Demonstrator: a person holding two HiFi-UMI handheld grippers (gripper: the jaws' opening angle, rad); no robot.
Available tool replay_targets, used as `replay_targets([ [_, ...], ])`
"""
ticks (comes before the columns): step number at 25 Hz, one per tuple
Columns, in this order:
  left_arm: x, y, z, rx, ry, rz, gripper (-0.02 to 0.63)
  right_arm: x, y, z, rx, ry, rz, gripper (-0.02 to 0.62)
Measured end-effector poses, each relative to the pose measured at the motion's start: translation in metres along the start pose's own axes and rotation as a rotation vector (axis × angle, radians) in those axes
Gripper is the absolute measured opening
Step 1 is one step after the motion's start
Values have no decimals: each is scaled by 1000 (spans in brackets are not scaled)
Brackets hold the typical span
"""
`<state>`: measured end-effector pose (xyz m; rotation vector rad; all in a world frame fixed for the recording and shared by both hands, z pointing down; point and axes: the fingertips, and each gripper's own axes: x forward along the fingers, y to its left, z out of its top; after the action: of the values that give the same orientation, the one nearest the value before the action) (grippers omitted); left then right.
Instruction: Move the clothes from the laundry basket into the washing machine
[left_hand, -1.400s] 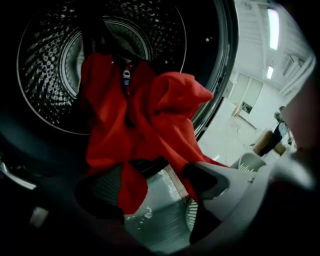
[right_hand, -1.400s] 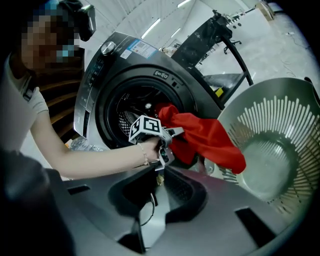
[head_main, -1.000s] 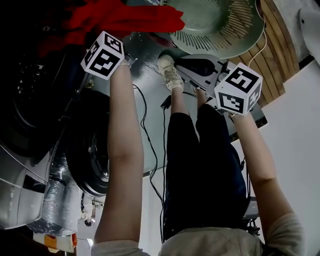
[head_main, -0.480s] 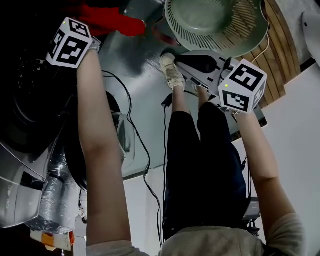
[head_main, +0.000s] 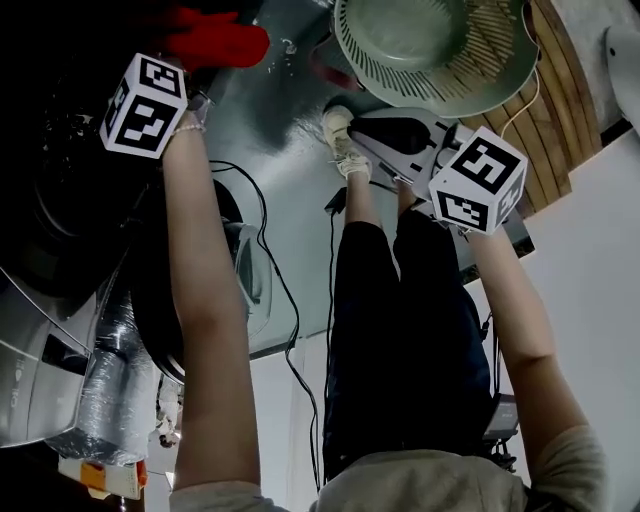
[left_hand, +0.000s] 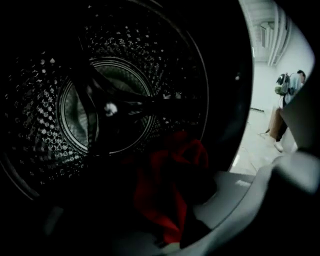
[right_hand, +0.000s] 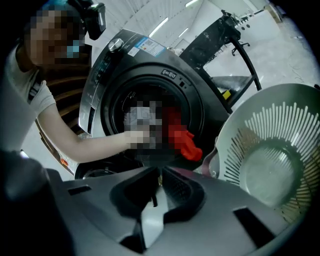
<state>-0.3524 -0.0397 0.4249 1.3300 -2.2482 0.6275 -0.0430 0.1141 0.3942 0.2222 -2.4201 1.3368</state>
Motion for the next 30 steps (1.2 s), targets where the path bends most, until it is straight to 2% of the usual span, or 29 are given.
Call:
replay_targets([
  [3,-30,-24,-22,-6,27,-82,254,-1,3,8,18,-28,9,38],
  [5,-42,-41,-45,32,67,-129,304,0,6,13,11,-29,11,38],
  [9,-35,-62,-108,111,255,-198,333,1,5,14,-4,-27,1,38],
  [11,-22,-64,-128,137,330,-185,333,2,3,11,-6,-19,5,38],
  [13,-12,-59,-134,172,346,-127,328,1,-1,7,-9,-14,1,38],
  [14,-8,-57,-134,191,338,-99,299,1,-4,5,-9,-13,-6,38],
  [15,-7,-55,-132,203,326,-81,220,0,-6,4,-6,-14,-12,38],
  [16,-8,-54,-128,201,311,-79,158,0,-8,3,-1,-15,-15,38],
  [18,-13,-56,-111,158,266,-115,83,1,-9,3,10,-23,-15,38],
  [20,-17,-59,-83,114,190,-150,74,0,-11,7,27,-44,-13,38],
  [22,-17,-56,-47,113,87,-152,72,-1,-14,12,43,-67,-10,38],
  [26,-3,-34,31,127,-149,-63,72,1,-16,22,31,-93,-16,38],
  [28,10,-23,54,98,-195,-22,72,0,-17,27,13,-110,-22,38],
  [30,27,-22,52,67,-154,-11,72,0,-16,27,4,-113,-21,38],
])
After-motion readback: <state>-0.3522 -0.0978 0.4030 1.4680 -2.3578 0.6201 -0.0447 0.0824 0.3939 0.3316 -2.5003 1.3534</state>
